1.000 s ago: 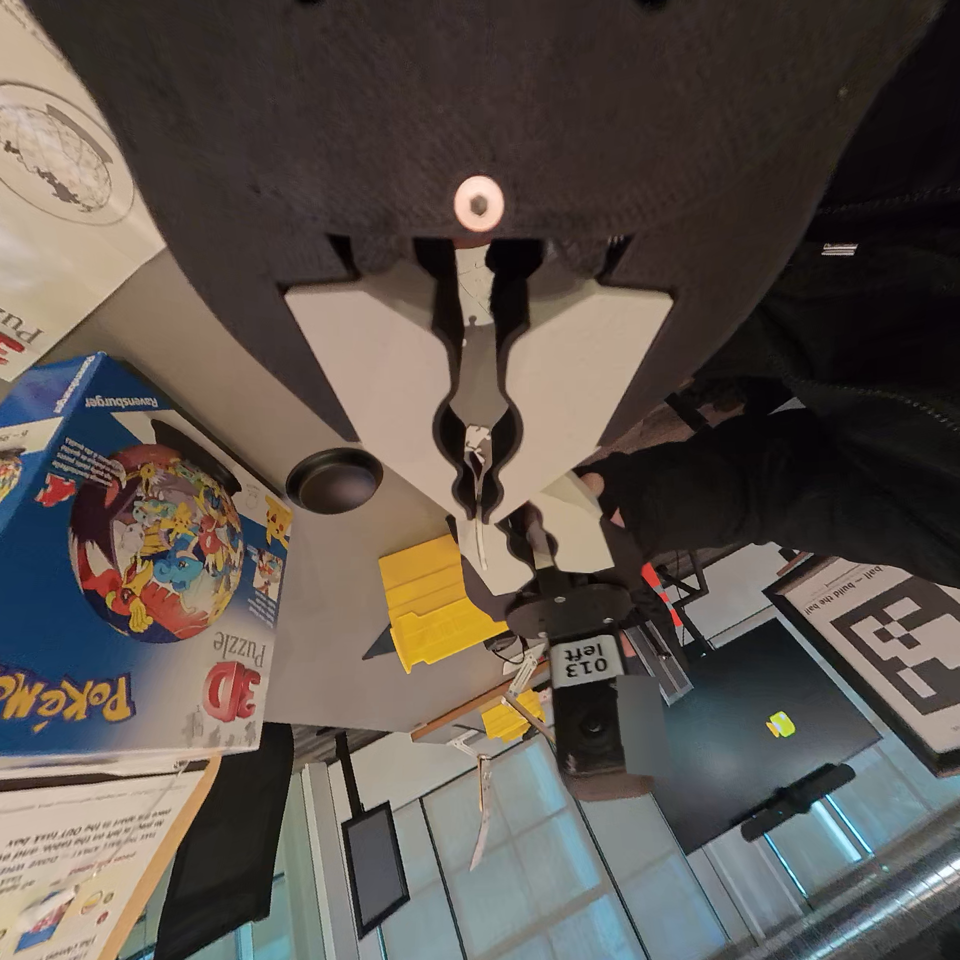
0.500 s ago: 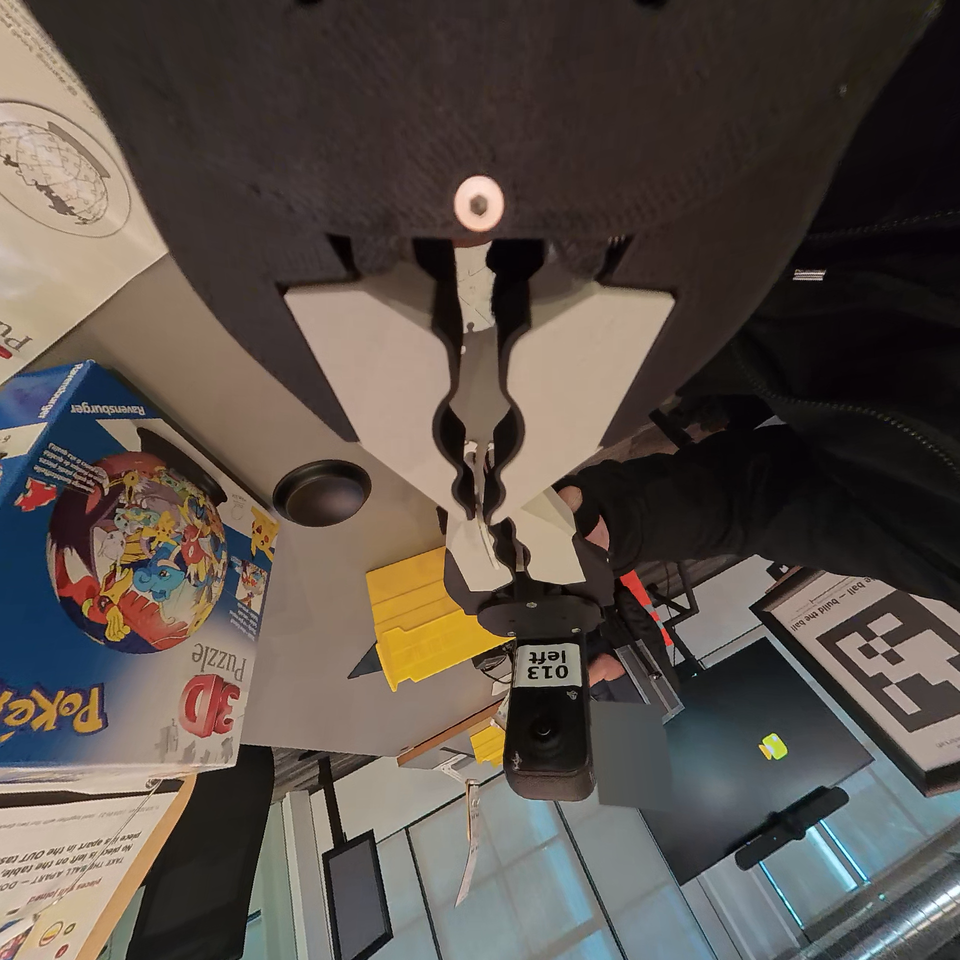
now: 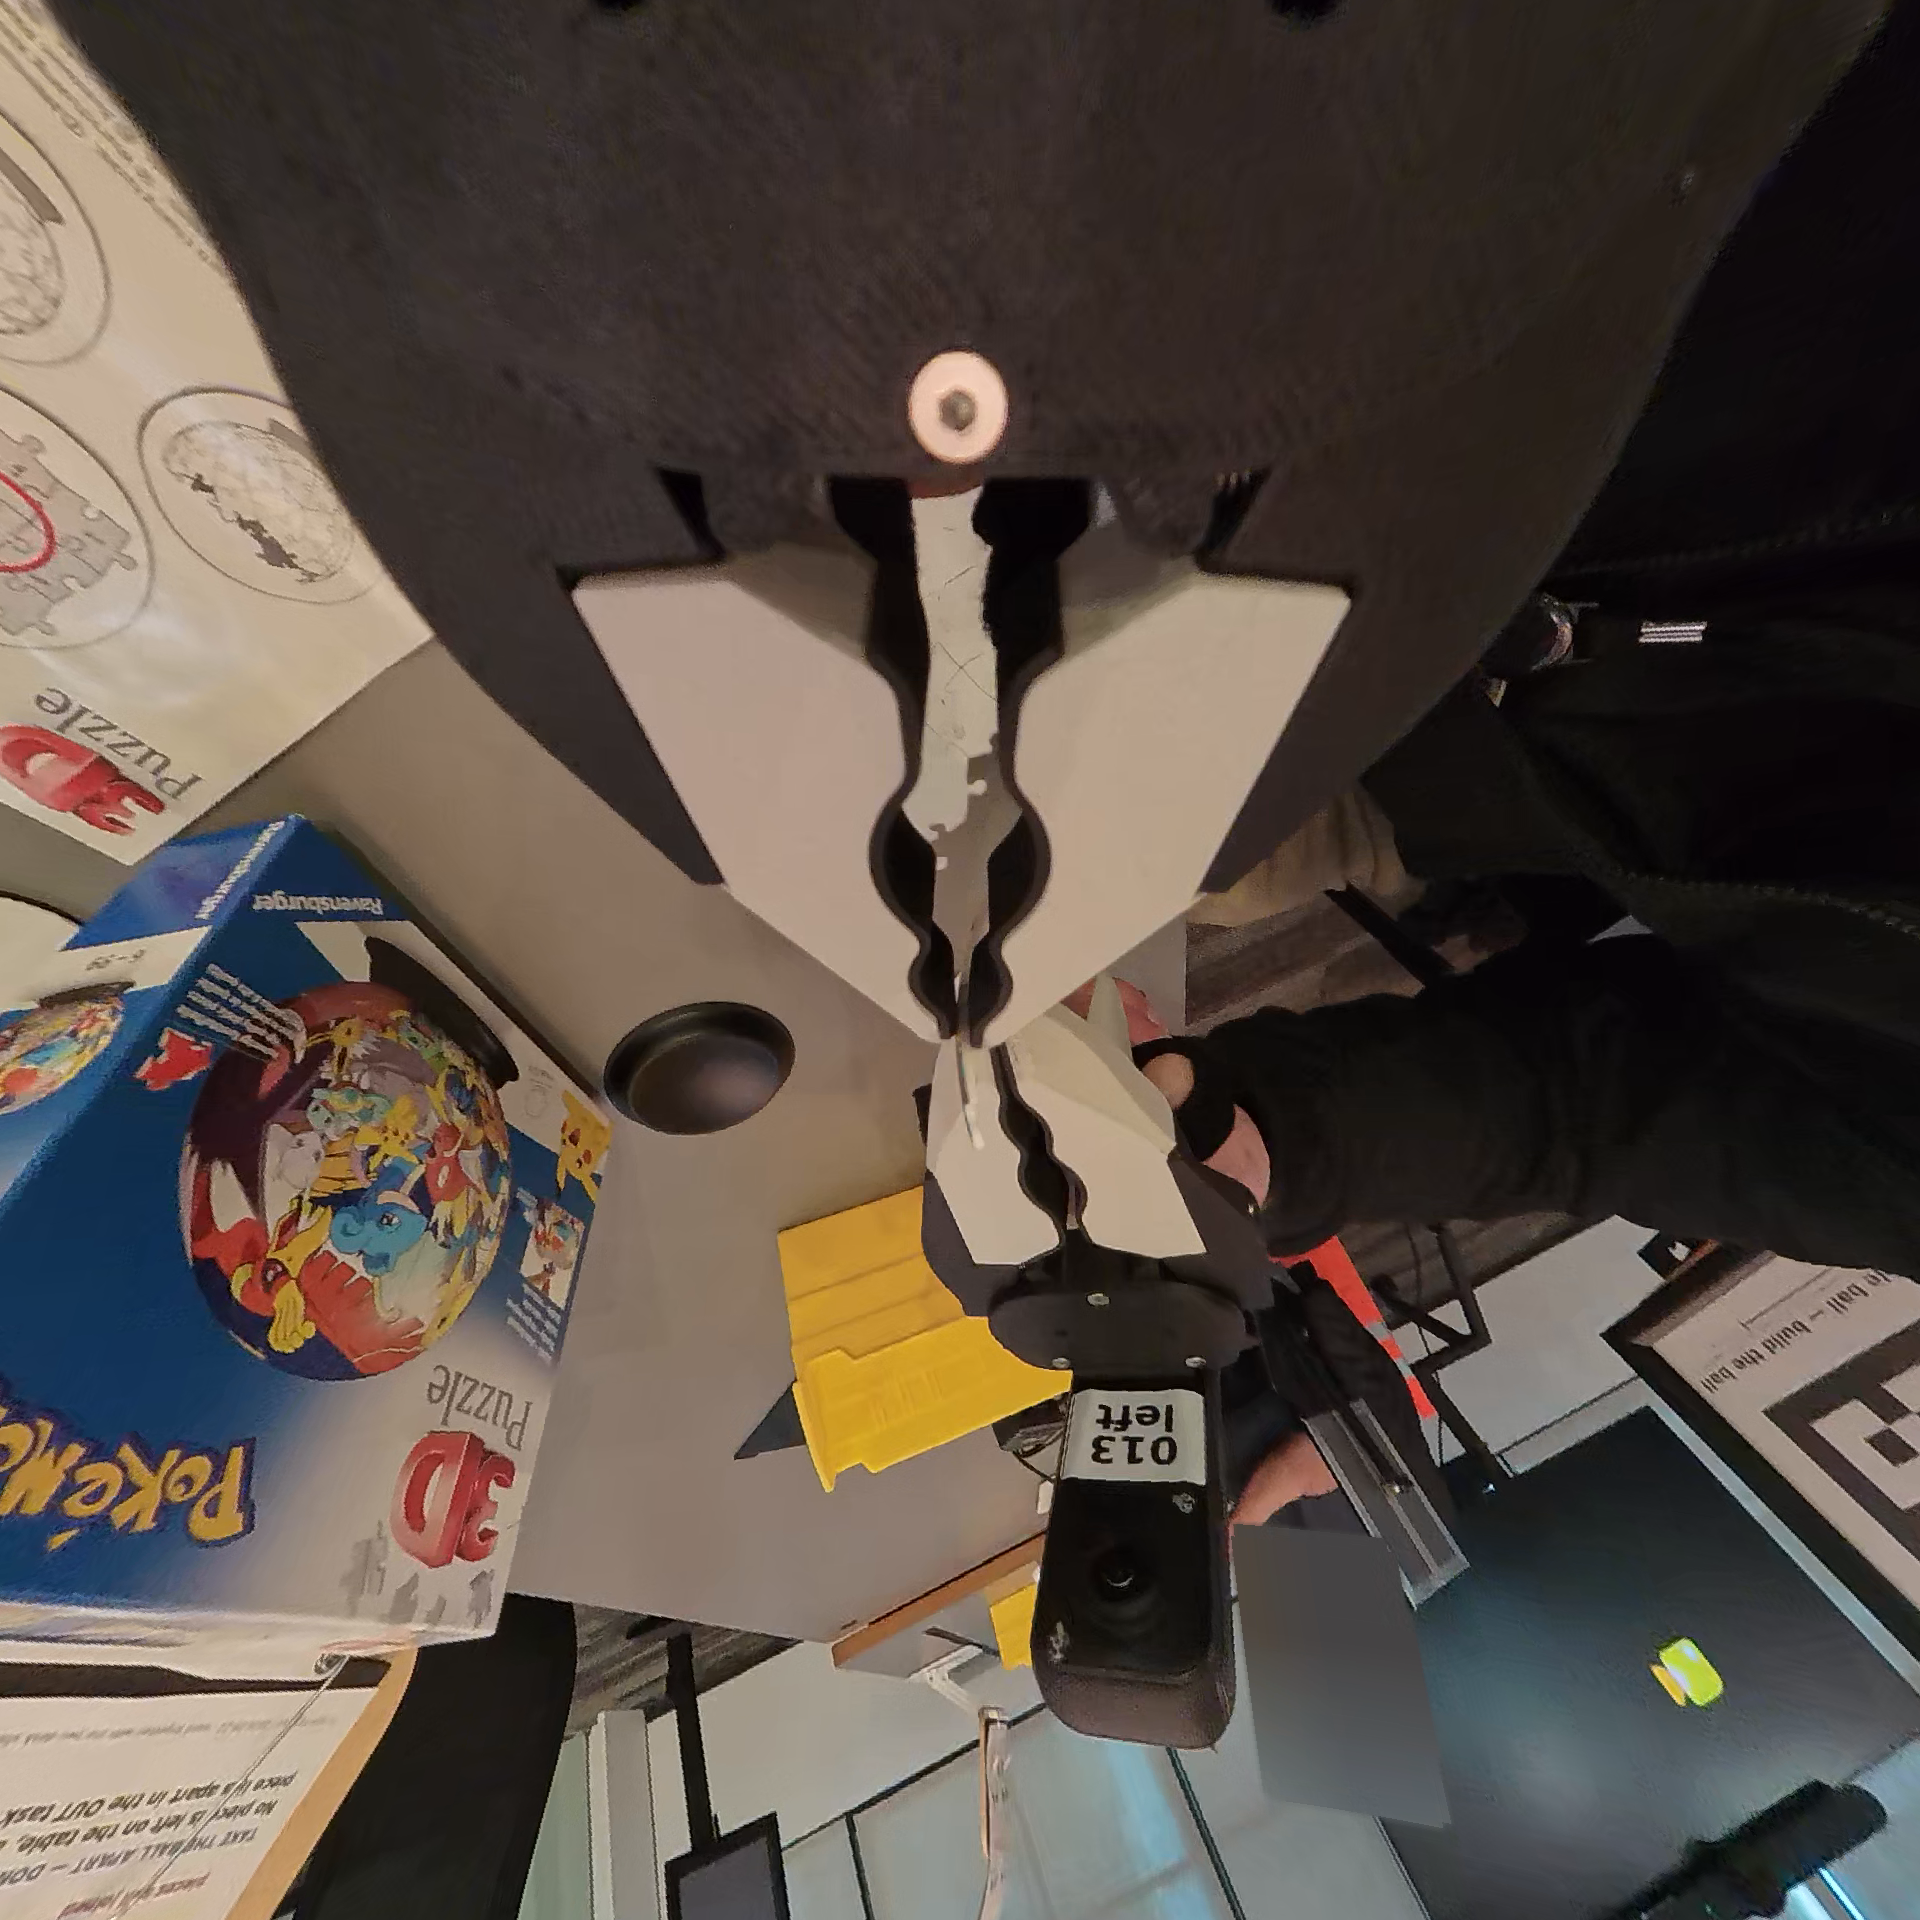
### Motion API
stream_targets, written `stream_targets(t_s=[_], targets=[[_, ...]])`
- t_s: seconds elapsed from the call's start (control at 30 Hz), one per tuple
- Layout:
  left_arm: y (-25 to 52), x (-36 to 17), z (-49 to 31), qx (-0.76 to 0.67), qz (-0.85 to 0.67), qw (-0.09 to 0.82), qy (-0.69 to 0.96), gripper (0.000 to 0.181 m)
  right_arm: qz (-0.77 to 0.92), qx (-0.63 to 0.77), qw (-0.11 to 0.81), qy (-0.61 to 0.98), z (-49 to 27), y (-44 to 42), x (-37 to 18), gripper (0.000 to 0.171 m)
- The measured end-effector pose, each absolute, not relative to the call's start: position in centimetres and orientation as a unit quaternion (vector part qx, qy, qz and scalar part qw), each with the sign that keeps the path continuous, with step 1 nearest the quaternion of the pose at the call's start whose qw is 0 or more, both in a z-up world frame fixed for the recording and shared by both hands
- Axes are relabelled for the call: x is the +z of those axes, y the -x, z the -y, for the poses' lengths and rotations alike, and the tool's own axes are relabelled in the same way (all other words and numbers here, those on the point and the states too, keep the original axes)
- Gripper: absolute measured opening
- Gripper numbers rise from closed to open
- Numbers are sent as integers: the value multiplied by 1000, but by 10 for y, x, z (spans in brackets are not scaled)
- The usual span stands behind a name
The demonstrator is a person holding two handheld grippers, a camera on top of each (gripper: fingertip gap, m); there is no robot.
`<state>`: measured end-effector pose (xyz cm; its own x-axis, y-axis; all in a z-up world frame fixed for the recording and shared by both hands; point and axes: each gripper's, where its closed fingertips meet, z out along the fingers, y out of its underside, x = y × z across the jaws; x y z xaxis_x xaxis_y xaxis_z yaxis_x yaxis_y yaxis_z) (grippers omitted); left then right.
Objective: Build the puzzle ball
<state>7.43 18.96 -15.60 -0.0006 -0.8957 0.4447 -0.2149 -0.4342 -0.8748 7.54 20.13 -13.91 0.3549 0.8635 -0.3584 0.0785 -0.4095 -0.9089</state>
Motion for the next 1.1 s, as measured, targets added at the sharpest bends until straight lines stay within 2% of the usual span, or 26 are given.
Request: stream_targets(t_s=[0.1, 0.2, 0.3, 0.5, 0.77, 0.87, 0.9, 0.97, 1.1], targets=[[-67, -161, -194, -519, -445, 324, 654, 2, 341, 455, 427, 703, -202, -77, -138, 0], [-61, -166, -193, -487, -447, 342, 668, 22, 349, 458, 421, 700, -201, -76, -140, 0], [-65, -168, -188, -491, -442, 343, 668, 23, 358, 470, 418, 690, -198, -68, -142, 0], [-75, -160, -180, -556, -408, 323, 648, 2, 373, 473, 416, 682, -190, -58, -145, 0], [-77, -168, -178, -540, -420, 305, 662, 2, 424, 398, 408, 704, -190, -70, -149, 4], [-75, -171, -181, -522, -426, 310, 671, 3, 454, 382, 388, 705, -189, -69, -152, 0], [-73, -174, -184, -500, -428, 320, 682, 7, 459, 377, 384, 706, -190, -70, -154, 0], [-64, -184, -189, -437, -445, 338, 705, 32, 466, 376, 380, 705, -194, -71, -156, 0], [-42, -209, -185, -348, -434, 347, 755, 45, 484, 379, 342, 710, -196, -74, -174, 0]])
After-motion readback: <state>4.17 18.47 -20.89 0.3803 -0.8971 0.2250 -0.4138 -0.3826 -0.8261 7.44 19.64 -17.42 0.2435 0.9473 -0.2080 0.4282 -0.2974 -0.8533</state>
